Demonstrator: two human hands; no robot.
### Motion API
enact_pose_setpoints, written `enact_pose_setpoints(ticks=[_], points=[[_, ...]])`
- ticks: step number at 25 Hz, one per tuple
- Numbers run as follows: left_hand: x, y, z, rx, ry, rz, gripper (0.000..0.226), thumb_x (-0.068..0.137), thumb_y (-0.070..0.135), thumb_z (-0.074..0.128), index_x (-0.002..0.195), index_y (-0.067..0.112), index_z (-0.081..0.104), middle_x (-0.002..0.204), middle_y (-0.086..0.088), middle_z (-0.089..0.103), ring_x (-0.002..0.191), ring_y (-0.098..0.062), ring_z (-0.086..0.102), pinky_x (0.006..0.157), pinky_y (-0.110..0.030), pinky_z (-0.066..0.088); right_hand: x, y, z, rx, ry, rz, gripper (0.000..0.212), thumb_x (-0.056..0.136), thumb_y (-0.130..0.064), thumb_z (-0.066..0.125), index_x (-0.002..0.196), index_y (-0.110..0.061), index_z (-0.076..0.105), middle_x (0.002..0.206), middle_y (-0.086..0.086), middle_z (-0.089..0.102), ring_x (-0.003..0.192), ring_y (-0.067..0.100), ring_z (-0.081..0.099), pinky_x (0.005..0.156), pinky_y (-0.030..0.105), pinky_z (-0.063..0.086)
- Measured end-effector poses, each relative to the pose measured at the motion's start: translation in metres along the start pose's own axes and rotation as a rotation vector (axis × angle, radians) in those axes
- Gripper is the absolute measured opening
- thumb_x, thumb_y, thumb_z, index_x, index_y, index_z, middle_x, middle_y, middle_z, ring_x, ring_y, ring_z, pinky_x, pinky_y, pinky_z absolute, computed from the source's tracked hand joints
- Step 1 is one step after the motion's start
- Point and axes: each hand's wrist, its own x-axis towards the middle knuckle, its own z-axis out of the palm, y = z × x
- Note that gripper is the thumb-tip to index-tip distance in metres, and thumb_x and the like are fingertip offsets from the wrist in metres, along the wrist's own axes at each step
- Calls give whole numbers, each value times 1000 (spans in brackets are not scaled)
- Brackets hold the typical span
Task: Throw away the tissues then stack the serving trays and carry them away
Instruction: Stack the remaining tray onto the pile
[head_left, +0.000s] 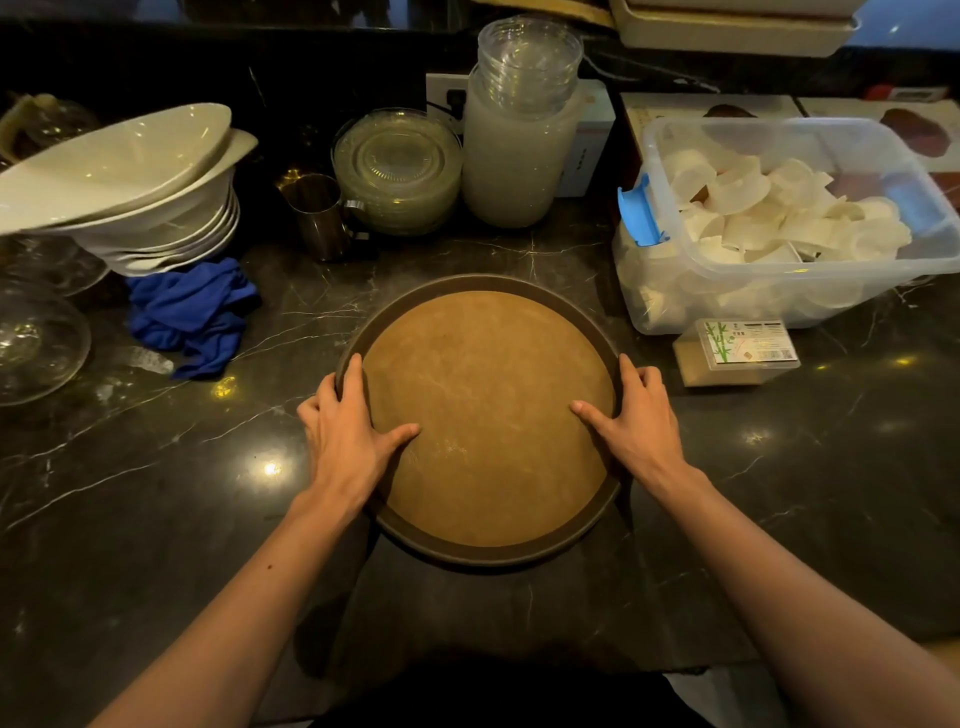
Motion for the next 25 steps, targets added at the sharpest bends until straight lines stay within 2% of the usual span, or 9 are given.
enact_pose_setpoints(ticks=[7,10,12,15,20,22,25], points=[[8,9,-7,172,-57,-40,114,69,46,83,155,24,11,156,-21,24,139,-45,23,105,-57,35,-1,-2,7,-11,13,-10,94,83,-60,64,154,-15,23,141,14,37,130,30,36,101,46,43],[12,14,-10,241,-138,-78,118,70,49,82,156,24,5,159,-19,20,142,-44,21,109,-58,31,-3,1,8,47,-9,8,93,84,-61,62,156,-21,17,142,13,36,129,31,41,100,47,45],[18,15,-14,303,-174,-101,120,71,53,80,156,24,1,158,-18,25,142,-43,25,110,-57,28,-5,1,7,75,-50,33,92,86,-61,60,156,-28,10,143,13,37,128,33,45,97,49,44],[26,14,-16,186,-194,-136,116,75,52,77,156,25,-1,157,-17,27,141,-42,25,108,-59,31,-5,2,7,119,-77,49,86,89,-59,57,156,-34,8,146,14,38,129,35,45,99,51,42],[14,-2,-10,-127,-70,-109,103,81,46,74,156,18,10,154,-18,22,142,-40,19,112,-56,27,0,8,8,230,-38,46,69,96,-54,46,154,-30,17,150,10,41,134,31,44,104,53,41],[11,-14,-8,-175,-25,-141,100,82,49,71,156,15,13,154,-19,25,141,-39,24,112,-55,29,2,9,11,226,-38,101,69,97,-56,43,152,-22,22,149,11,43,133,31,45,103,53,42],[13,-27,-6,-153,-30,-162,87,85,55,64,150,9,29,145,-20,38,132,-35,40,104,-49,39,3,8,14,170,-47,131,62,94,-61,43,137,-16,40,133,10,55,118,31,56,91,49,49]])
